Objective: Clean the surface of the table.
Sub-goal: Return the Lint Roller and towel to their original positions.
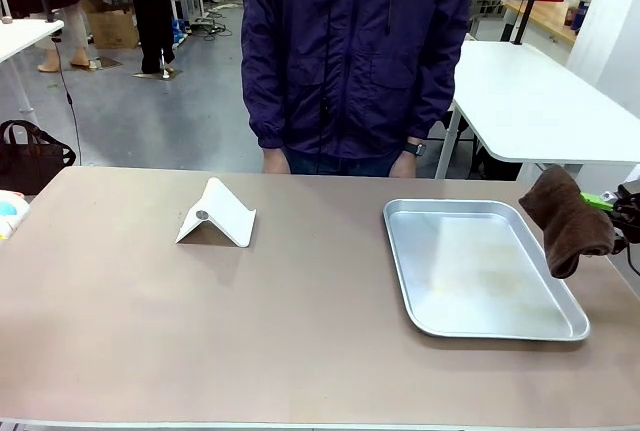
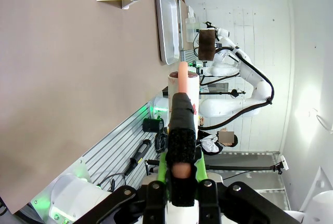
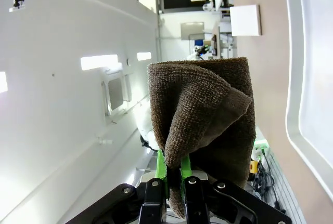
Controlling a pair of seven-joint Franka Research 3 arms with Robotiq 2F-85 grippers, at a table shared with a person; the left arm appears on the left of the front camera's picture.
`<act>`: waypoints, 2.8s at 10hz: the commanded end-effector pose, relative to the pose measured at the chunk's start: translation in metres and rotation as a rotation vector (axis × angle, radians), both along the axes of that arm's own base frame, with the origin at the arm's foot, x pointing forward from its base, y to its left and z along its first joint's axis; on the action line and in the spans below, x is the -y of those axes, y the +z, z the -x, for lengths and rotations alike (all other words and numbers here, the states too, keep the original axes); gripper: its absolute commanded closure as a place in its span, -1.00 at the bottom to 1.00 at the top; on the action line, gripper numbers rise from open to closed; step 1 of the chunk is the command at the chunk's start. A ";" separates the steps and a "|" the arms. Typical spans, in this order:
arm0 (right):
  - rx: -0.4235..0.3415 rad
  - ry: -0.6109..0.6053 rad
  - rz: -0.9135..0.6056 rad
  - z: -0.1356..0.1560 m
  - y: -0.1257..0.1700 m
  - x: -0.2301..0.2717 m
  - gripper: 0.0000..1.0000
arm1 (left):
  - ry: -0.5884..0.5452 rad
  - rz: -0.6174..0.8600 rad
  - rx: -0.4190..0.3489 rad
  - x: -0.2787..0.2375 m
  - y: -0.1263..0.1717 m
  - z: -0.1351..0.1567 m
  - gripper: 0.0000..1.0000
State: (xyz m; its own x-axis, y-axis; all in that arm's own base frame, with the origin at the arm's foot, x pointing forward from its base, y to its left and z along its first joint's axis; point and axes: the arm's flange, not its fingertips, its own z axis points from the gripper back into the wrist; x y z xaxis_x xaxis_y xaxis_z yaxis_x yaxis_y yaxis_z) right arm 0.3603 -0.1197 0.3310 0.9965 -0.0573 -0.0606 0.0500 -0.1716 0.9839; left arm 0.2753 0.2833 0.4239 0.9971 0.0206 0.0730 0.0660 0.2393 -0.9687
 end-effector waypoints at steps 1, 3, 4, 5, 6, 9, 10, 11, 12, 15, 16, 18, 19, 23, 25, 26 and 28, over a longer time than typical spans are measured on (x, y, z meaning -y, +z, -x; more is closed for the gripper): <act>-0.017 0.010 0.030 -0.005 0.004 -0.006 0.77 | 0.000 0.000 0.000 0.000 0.000 0.000 0.56; -0.006 0.032 0.089 -0.026 0.018 -0.036 0.77 | 0.064 0.014 0.073 0.017 0.028 0.000 0.56; 0.006 0.056 0.123 -0.036 0.029 -0.055 0.77 | 0.062 -0.013 0.086 0.035 0.043 -0.008 0.56; 0.013 0.087 0.155 -0.046 0.038 -0.078 0.77 | 0.054 -0.051 0.091 0.059 0.057 -0.019 0.56; 0.017 0.090 0.191 -0.059 0.050 -0.111 0.77 | 0.082 -0.087 0.076 0.097 0.070 -0.039 0.56; 0.082 0.040 0.315 -0.083 0.074 -0.194 0.77 | 0.137 -0.181 0.120 0.187 0.094 -0.072 0.56; 0.106 0.075 0.343 -0.088 0.078 -0.227 0.77 | 0.066 -0.208 0.114 0.218 0.100 -0.079 0.56; 0.112 0.116 0.359 -0.093 0.077 -0.254 0.77 | 0.027 -0.235 0.108 0.242 0.102 -0.087 0.56; 0.114 0.147 0.402 -0.095 0.071 -0.281 0.77 | 0.000 -0.259 0.099 0.264 0.101 -0.094 0.56; 0.070 0.250 0.443 -0.095 0.039 -0.345 0.77 | -0.036 -0.303 0.063 0.312 0.086 -0.109 0.56; 0.058 0.284 0.445 -0.093 0.030 -0.354 0.77 | -0.014 -0.309 0.060 0.317 0.081 -0.115 0.56; 0.036 0.293 0.434 -0.094 0.022 -0.355 0.77 | -0.007 -0.312 0.046 0.320 0.067 -0.121 0.56; 0.025 0.276 0.420 -0.098 0.024 -0.347 0.77 | -0.026 -0.309 0.042 0.317 0.066 -0.120 0.56; 0.060 0.297 0.432 -0.084 0.012 -0.358 0.77 | -0.034 -0.335 0.058 0.317 0.070 -0.121 0.56; 0.004 0.242 0.444 -0.096 0.005 -0.357 0.77 | -0.043 -0.374 0.018 0.328 0.060 -0.133 0.56; -0.014 0.160 0.492 -0.100 0.001 -0.358 0.77 | 0.036 -0.416 0.043 0.340 0.055 -0.142 0.56; -0.058 0.086 0.550 -0.106 -0.010 -0.355 0.77 | 0.024 -0.434 0.057 0.356 0.048 -0.157 0.56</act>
State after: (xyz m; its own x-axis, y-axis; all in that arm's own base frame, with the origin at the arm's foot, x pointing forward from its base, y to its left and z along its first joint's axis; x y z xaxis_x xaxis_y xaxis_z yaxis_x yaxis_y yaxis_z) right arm 0.4643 0.2218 0.3214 0.9961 0.0562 -0.0680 0.0436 0.3570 0.9331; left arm 0.4221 -0.0617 0.4692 0.9895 -0.0164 0.1433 0.1226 0.6193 -0.7755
